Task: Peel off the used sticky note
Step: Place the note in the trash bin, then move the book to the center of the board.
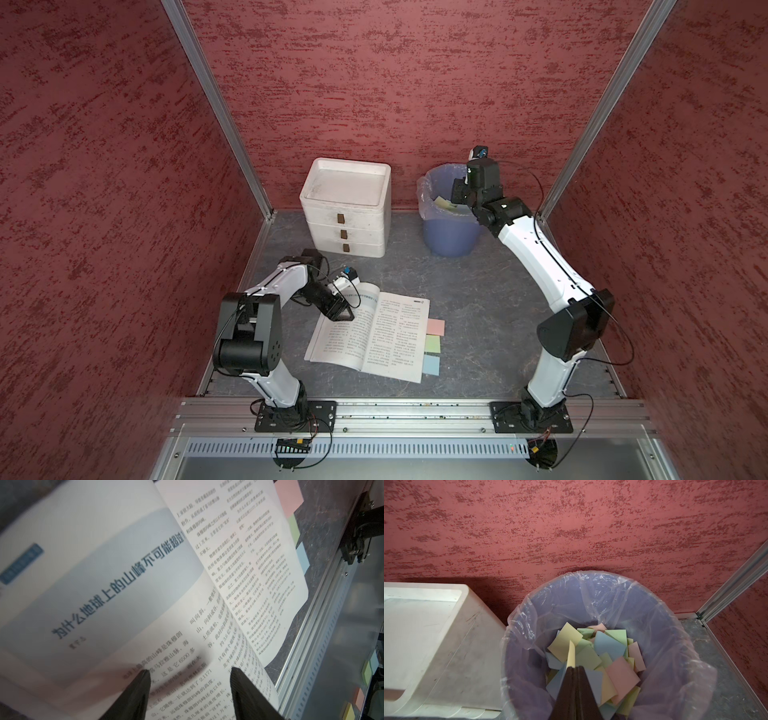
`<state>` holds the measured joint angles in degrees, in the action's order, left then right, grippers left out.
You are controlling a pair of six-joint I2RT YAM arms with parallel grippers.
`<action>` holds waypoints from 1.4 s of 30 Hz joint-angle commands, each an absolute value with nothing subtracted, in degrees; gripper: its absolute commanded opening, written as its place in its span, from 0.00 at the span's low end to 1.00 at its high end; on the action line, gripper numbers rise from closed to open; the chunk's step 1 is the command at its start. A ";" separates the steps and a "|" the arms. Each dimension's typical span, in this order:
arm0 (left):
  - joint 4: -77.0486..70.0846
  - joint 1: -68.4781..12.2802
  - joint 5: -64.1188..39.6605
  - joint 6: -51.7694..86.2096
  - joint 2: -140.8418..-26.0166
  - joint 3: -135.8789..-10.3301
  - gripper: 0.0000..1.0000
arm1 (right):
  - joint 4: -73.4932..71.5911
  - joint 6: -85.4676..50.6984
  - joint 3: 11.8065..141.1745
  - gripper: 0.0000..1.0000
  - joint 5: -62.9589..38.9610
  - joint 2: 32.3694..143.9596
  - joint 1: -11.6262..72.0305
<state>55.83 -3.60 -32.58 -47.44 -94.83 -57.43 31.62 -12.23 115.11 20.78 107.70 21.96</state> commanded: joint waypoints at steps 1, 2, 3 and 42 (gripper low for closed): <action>51.26 -4.58 -29.32 -48.76 -95.29 -55.15 0.64 | 33.89 -10.03 120.93 0.00 24.60 111.42 21.36; 50.92 -4.66 -29.27 -48.70 -95.40 -54.85 0.63 | 34.49 -9.69 122.51 0.00 24.97 112.56 21.31; 50.54 -4.68 -29.17 -48.65 -95.66 -54.59 0.61 | 34.86 -9.29 124.01 0.03 25.34 114.00 21.33; 52.44 -2.24 -26.26 -49.04 -91.66 -48.77 0.45 | 20.14 -44.82 53.30 0.63 4.89 83.78 55.10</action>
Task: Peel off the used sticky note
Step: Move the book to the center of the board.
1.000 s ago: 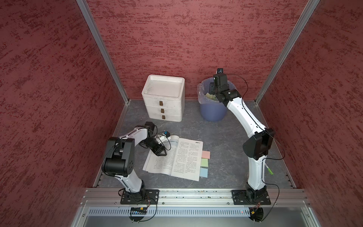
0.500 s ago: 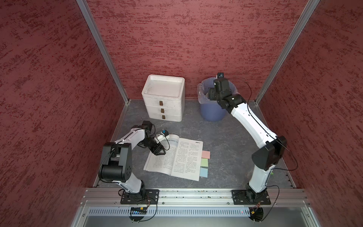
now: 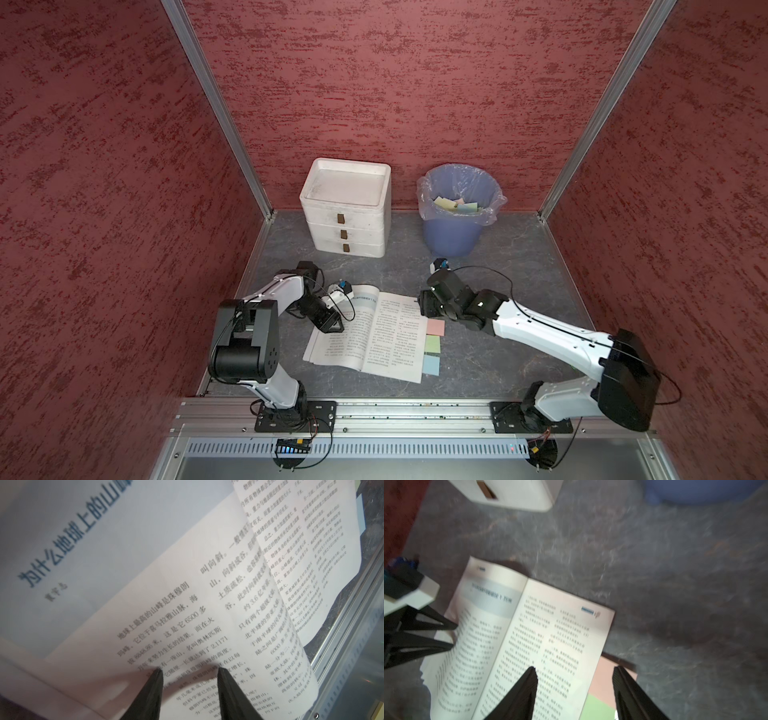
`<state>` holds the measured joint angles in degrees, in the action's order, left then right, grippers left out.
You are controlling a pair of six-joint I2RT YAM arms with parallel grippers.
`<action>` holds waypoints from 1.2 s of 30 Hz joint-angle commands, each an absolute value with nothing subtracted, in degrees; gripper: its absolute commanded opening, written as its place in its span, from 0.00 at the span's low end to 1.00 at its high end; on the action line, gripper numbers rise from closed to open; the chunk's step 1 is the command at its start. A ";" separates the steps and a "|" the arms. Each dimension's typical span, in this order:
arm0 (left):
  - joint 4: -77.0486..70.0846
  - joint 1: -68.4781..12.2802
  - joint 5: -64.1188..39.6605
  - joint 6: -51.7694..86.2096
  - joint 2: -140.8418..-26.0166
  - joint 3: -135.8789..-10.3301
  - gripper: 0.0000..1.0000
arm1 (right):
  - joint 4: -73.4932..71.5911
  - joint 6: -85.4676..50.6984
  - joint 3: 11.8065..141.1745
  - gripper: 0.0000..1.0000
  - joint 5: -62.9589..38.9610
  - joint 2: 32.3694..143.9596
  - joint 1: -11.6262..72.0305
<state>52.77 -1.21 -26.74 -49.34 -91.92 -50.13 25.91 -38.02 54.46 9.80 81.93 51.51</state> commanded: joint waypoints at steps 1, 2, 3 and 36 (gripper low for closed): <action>52.31 -2.52 -26.10 -48.90 -91.57 -48.40 0.44 | 18.33 -46.09 52.16 0.64 4.50 85.28 56.27; 52.30 -2.96 -25.92 -48.87 -91.51 -47.95 0.44 | 15.97 -47.15 50.65 0.64 3.77 86.31 57.09; 52.42 -3.35 -25.78 -48.98 -91.45 -47.63 0.43 | 13.41 -48.39 49.40 0.65 2.84 86.99 57.50; 61.25 -14.03 -33.96 -37.39 -90.44 -65.15 0.45 | 10.46 -45.06 40.97 0.75 0.03 78.57 44.00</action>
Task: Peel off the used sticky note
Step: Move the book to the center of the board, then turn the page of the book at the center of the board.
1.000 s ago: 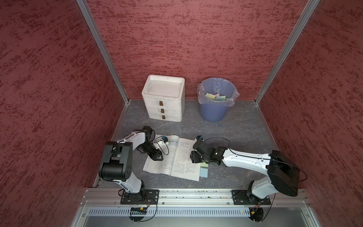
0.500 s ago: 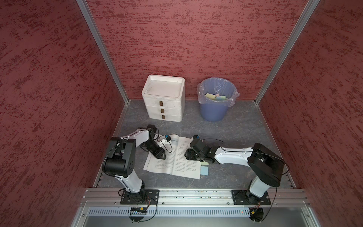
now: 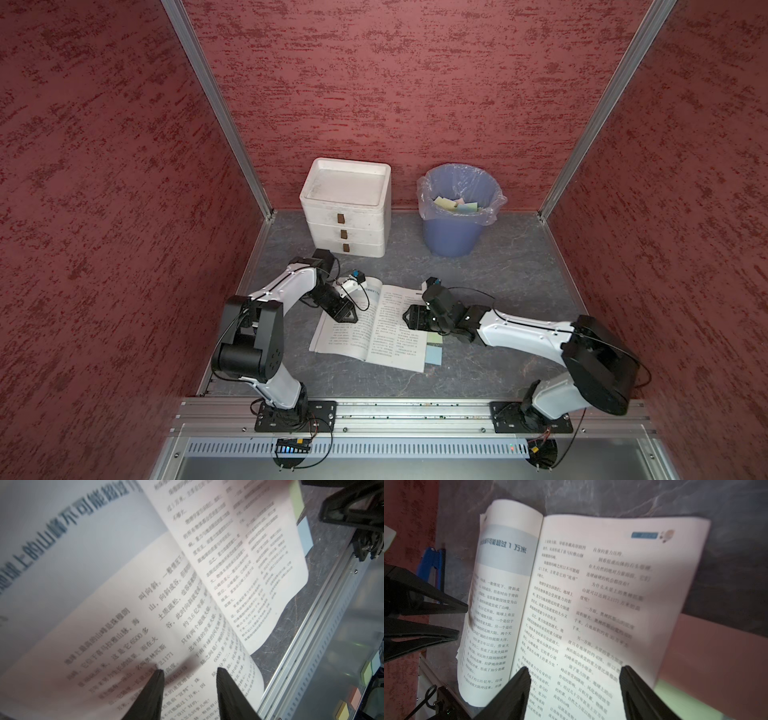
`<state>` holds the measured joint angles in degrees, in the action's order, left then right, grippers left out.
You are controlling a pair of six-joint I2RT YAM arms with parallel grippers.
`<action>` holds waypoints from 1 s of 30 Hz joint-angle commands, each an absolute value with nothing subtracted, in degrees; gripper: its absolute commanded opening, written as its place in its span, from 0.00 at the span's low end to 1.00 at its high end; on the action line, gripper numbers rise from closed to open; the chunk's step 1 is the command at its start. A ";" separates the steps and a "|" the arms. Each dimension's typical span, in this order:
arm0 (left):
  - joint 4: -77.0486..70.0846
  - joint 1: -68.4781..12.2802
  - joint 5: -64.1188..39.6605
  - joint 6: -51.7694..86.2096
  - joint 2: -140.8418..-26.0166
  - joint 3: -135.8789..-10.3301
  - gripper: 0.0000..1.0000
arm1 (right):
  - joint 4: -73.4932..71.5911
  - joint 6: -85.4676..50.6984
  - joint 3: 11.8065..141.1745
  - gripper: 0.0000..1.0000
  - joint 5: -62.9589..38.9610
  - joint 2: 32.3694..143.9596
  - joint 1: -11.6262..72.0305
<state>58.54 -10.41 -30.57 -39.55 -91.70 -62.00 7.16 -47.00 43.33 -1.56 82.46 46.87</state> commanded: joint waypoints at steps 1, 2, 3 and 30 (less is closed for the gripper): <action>60.92 -15.76 -33.82 -36.30 -91.13 -66.27 0.45 | 10.49 -44.89 39.67 0.75 -0.21 76.63 42.49; 60.20 -17.87 -33.35 -34.92 -91.87 -67.43 0.46 | 10.46 -44.72 38.38 0.76 -0.53 75.21 41.01; 59.13 -19.82 -32.84 -33.70 -93.52 -68.43 0.46 | 10.53 -44.66 37.27 0.77 -0.67 73.96 39.50; 58.16 -19.17 -27.16 -34.99 -103.59 -75.52 0.38 | -8.54 -47.53 24.13 0.67 -16.71 67.33 26.04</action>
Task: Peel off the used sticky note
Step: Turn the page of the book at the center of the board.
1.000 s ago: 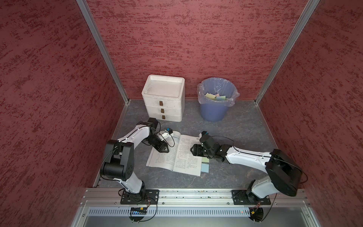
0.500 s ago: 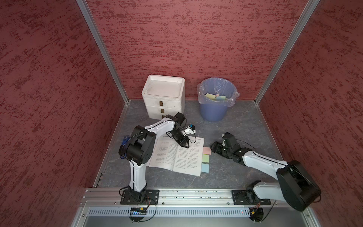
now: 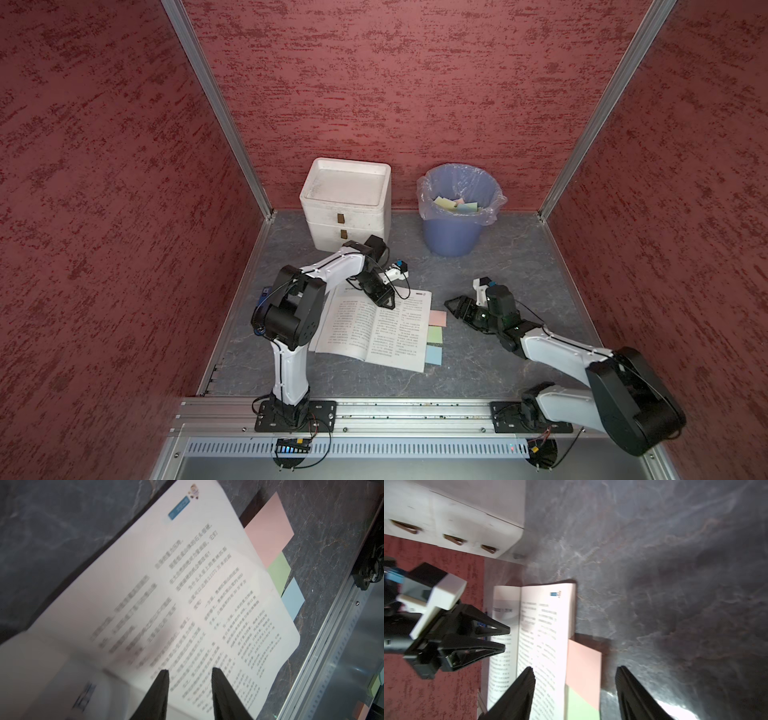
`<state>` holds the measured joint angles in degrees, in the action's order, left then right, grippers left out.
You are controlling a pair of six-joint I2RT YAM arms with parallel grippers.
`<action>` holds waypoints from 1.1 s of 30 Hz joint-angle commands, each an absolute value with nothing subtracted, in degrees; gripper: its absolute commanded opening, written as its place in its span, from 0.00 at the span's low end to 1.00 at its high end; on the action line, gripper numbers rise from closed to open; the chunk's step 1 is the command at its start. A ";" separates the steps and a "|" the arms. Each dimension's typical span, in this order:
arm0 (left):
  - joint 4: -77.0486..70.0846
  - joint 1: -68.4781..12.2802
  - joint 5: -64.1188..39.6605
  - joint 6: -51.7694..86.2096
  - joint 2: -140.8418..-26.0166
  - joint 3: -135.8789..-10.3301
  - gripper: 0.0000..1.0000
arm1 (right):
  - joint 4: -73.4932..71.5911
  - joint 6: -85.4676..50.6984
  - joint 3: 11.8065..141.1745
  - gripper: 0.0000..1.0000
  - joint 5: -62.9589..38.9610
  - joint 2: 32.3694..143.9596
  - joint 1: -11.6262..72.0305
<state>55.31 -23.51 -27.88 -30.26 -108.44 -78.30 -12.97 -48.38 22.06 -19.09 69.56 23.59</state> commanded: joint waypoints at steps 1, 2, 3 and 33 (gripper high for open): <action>58.66 -17.38 -26.89 -36.31 -102.50 -74.07 0.38 | -8.66 -47.74 24.64 0.67 -16.48 67.57 27.25; 59.22 -15.60 -26.81 -37.59 -101.60 -72.79 0.37 | -9.34 -48.11 25.12 0.67 -16.41 68.33 28.52; 59.72 -14.25 -26.81 -38.83 -100.92 -71.75 0.37 | -10.52 -48.61 25.51 0.67 -16.50 69.50 29.58; 50.95 -12.21 -22.85 -41.75 -101.88 -58.32 0.36 | -23.95 -53.03 30.84 0.63 -19.67 90.14 36.09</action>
<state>52.86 -11.68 -23.00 -40.97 -101.14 -59.29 -21.82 -52.56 29.65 -19.09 89.41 35.48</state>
